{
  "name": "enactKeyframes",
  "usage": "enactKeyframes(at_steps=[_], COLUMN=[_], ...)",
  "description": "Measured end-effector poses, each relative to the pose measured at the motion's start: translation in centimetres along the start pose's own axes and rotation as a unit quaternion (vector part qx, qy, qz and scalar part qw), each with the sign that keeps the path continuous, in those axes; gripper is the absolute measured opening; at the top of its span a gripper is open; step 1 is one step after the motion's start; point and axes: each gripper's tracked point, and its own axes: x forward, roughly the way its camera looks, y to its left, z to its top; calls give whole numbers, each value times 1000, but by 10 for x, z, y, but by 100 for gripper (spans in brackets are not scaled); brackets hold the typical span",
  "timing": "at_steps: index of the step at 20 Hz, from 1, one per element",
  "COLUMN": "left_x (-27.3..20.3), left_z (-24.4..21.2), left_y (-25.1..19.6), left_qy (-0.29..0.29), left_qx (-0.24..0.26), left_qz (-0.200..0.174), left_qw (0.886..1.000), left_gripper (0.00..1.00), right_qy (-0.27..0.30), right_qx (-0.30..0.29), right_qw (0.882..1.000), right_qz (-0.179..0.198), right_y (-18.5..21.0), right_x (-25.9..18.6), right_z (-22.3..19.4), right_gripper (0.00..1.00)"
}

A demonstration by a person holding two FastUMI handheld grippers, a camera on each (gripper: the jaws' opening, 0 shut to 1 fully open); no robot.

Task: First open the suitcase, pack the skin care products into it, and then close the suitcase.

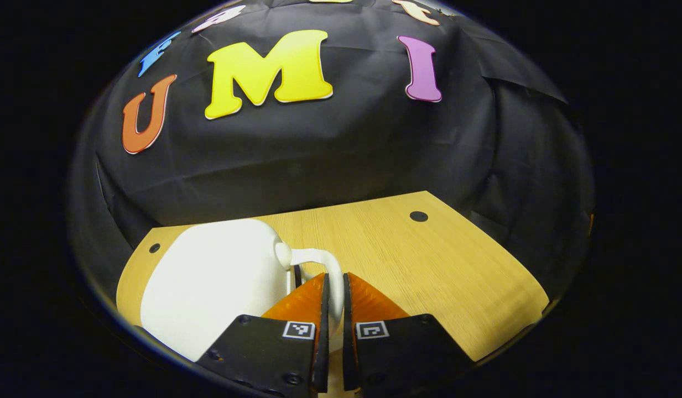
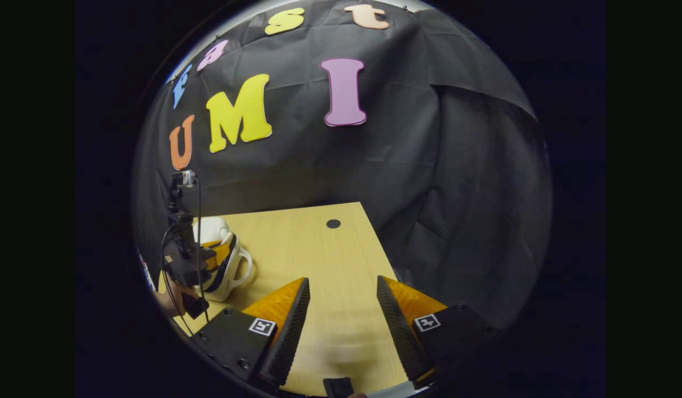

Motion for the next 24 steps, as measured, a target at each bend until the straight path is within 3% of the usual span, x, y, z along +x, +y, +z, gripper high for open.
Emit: enactKeyframes(at_steps=[2, 3, 4, 6, 10, 11, 12, 14, 15, 16, 17, 18, 21, 24], left_x=[6, 10, 13, 15, 16, 16, 14, 6, -1, -9, -20, -33, -79, -120], left_z=[-9, -13, -16, -22, -34, -30, -26, -17, -10, -1, 13, 29, 91, 142], left_y=[-3, -4, -5, -13, -33, -31, -33, -28, -27, -28, -23, -14, 12, 44], left_qy=[16, 21, 24, 29, 45, 40, 36, 26, 15, 4, -10, -30, -101, -168], left_qx=[0, -2, -3, -3, -28, -26, -23, -17, -23, -24, -22, -22, -37, -38], left_qz=[-3, -3, -4, -6, -33, -33, -35, -21, -14, -17, -8, 2, 33, 79], left_qw=[1000, 1000, 1000, 1000, 998, 998, 998, 999, 1000, 1000, 1000, 999, 994, 982], left_gripper=[13, 13, 13, 13, 24, 33, 50, 66, 85, 92, 94, 98, 99, 99], right_qy=[5, 7, 8, 11, 9, 8, 6, 0, -6, -16, -28, -43, -96, -174], right_qx=[3, 5, 6, 4, 4, 4, 5, 5, 3, 0, -5, -12, -28, -33], right_qw=[1000, 1000, 1000, 1000, 1000, 1000, 1000, 999, 999, 998, 997, 995, 988, 976], right_qz=[0, 1, 2, 6, 19, 23, 27, 38, 46, 57, 71, 85, 120, 127], right_y=[-1, -1, -1, 2, 9, 12, 14, 22, 28, 37, 48, 60, 99, 127], right_x=[1, 2, 2, 4, 5, 6, 7, 8, 10, 9, 9, 10, 8, 2], right_z=[0, 0, -1, -2, 0, 1, 2, 6, 12, 18, 26, 35, 72, 122], right_gripper=[72, 67, 72, 72, 67, 67, 67, 72, 72, 72, 67, 73, 75, 76])
